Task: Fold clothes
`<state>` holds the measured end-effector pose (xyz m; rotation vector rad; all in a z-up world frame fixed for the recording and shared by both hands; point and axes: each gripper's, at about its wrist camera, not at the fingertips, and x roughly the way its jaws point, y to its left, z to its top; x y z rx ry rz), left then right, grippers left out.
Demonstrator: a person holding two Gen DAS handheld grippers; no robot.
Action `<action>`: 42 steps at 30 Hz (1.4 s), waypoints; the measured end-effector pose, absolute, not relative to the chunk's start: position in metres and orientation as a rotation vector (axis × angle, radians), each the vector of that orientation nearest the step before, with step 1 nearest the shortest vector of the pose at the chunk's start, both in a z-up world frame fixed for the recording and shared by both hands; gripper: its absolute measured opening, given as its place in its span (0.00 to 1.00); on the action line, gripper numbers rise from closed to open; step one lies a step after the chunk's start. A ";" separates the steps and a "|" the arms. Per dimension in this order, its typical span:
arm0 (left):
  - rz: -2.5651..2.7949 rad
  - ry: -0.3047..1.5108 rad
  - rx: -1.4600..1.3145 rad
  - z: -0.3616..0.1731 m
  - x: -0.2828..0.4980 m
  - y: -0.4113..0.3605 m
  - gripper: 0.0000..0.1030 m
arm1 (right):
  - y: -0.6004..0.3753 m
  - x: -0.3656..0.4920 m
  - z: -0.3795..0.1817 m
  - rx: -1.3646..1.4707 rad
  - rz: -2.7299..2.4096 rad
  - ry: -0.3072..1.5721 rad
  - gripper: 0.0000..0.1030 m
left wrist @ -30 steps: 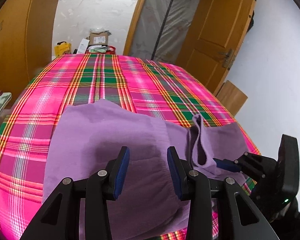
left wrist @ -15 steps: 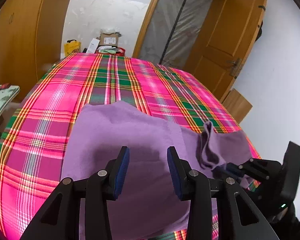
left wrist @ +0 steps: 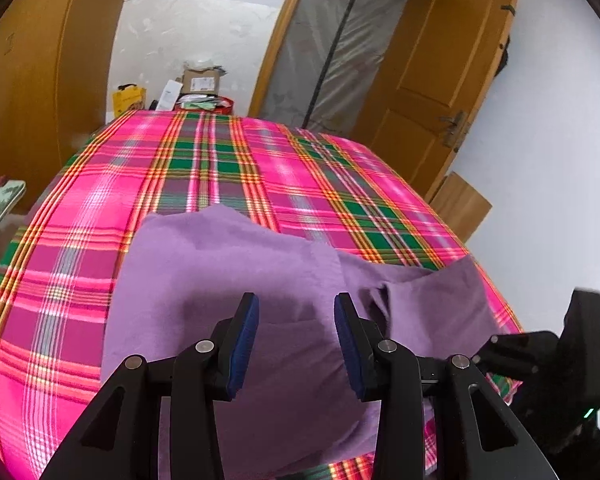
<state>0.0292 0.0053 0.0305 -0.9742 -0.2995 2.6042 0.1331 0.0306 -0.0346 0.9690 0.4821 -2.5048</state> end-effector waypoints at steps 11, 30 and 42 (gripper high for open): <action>2.311 -0.243 -0.976 0.031 0.020 0.071 0.41 | 0.143 0.116 -0.006 0.994 -2.815 -0.107 0.21; 2.261 -0.179 -1.018 0.011 0.019 0.099 0.53 | 0.226 0.103 -0.020 1.118 -2.951 -0.435 0.09; 2.256 -0.070 -1.101 -0.006 0.022 0.112 0.53 | 0.201 0.153 -0.034 1.197 -2.910 -0.273 0.15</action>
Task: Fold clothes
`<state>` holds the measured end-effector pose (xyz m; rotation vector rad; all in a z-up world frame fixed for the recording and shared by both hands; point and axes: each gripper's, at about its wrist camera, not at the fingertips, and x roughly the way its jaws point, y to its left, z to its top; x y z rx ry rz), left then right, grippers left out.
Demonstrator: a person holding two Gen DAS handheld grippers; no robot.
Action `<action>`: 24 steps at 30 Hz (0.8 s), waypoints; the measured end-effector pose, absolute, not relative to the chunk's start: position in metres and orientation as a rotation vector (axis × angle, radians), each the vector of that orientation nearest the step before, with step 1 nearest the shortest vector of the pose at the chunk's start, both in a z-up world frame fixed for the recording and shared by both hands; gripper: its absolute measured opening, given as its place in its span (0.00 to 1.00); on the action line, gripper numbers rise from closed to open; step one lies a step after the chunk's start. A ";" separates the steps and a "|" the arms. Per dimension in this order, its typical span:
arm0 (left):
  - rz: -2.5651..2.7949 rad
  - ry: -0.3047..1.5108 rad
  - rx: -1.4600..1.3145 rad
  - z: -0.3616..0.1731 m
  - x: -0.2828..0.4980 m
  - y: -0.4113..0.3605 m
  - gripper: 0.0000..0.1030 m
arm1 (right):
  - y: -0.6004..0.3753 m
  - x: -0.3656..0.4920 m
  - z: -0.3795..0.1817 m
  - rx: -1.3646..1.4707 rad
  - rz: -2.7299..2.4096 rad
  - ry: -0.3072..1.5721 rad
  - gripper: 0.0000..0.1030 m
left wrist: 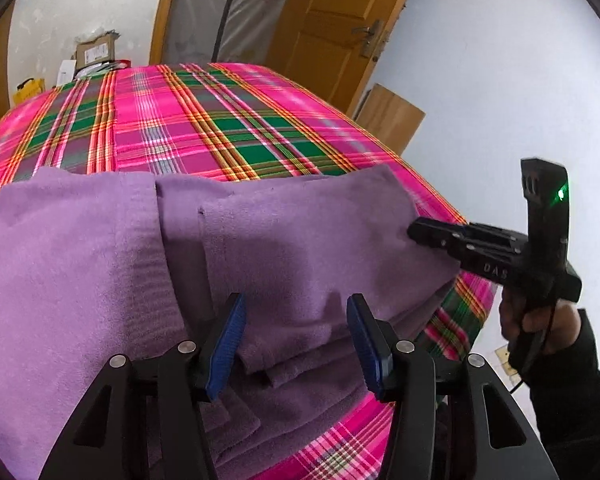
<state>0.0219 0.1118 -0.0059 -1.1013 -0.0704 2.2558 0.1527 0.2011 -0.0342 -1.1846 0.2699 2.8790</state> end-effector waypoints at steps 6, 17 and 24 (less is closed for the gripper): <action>2.312 -0.072 -1.026 0.017 0.008 0.111 0.53 | 0.202 0.164 -0.025 -1.164 2.939 0.302 0.15; 2.347 -0.108 -1.197 -0.008 -0.038 0.115 0.53 | 0.205 0.175 -0.035 -1.222 2.922 0.333 0.15; 2.338 -0.141 -1.039 0.019 -0.004 0.102 0.53 | 0.213 0.171 -0.023 -1.134 2.934 0.416 0.15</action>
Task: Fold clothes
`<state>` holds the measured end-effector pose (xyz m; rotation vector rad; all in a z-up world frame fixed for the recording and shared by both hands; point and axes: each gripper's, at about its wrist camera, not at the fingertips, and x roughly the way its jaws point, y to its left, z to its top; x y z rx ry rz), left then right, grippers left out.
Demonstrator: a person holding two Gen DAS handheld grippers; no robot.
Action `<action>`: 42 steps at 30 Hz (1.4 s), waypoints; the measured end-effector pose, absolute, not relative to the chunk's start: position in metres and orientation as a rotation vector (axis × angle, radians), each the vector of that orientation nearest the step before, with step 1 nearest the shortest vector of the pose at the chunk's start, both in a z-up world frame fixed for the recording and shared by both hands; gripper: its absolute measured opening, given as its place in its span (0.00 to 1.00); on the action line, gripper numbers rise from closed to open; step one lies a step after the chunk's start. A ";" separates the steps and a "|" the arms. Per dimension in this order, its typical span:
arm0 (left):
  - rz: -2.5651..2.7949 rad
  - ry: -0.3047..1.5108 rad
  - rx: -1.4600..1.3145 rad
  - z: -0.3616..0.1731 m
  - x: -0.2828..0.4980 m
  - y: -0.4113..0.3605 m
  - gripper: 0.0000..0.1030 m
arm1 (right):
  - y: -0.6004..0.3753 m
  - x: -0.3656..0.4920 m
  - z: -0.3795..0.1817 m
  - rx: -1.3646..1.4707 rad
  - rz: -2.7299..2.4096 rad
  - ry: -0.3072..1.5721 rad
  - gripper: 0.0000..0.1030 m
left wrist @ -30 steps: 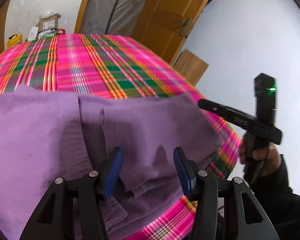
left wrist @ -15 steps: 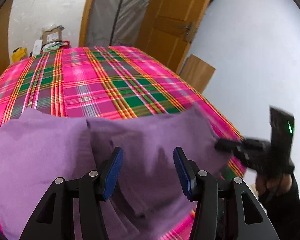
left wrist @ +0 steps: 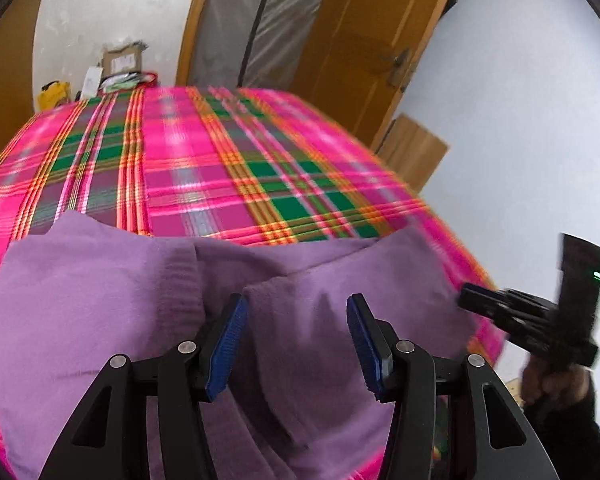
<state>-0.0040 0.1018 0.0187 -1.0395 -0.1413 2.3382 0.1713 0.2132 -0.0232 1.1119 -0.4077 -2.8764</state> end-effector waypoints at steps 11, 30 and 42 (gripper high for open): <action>2.234 -0.062 -1.112 -0.010 0.019 0.113 0.53 | 0.210 0.160 -0.033 1.150 -2.864 -0.430 0.15; 2.350 -0.067 -1.272 -0.015 -0.045 0.130 0.53 | 0.229 0.092 -0.032 1.231 -2.931 -0.550 0.15; 2.398 -0.046 -1.188 0.005 -0.028 0.127 0.53 | 0.228 0.110 -0.030 1.181 -2.920 -0.557 0.15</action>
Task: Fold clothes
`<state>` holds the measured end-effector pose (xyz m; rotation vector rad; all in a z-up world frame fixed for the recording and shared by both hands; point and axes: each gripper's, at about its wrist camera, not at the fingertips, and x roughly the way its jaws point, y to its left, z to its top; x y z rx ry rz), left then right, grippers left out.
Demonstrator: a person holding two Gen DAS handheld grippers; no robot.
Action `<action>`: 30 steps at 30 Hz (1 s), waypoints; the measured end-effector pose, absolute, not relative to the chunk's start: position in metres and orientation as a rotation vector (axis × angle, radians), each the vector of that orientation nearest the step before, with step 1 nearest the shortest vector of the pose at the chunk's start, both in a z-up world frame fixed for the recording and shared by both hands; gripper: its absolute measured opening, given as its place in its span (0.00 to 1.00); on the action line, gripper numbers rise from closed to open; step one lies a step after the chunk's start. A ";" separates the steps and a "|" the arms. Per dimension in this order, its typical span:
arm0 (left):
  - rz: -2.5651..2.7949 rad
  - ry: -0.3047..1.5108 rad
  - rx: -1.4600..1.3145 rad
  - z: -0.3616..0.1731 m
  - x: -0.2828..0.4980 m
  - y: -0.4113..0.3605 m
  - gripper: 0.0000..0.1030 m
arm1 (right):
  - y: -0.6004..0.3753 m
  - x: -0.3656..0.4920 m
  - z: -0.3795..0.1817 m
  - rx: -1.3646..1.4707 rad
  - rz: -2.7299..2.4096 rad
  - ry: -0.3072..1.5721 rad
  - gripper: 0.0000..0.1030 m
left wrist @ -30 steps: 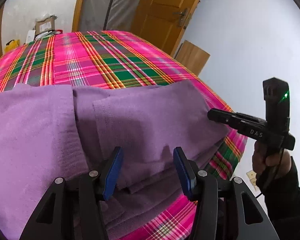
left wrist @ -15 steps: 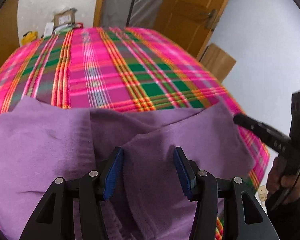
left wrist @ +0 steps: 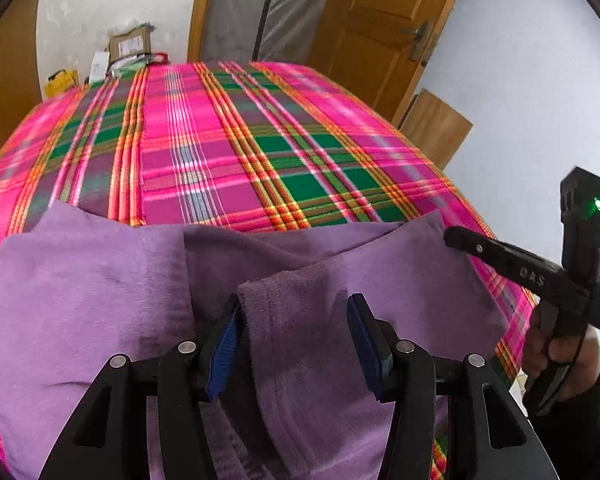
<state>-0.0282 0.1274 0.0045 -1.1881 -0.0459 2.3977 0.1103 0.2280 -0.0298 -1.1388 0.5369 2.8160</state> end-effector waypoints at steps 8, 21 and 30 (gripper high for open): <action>2.398 -0.012 -1.133 0.010 0.000 0.123 0.53 | 0.211 0.148 -0.024 -1.125 2.870 0.455 0.15; 2.425 -0.040 -0.958 0.029 0.044 0.105 0.53 | 0.190 0.178 -0.028 -1.140 2.918 0.408 0.15; 2.346 -0.066 -1.048 0.012 0.011 0.119 0.53 | 0.187 0.171 -0.034 -1.165 2.916 0.438 0.15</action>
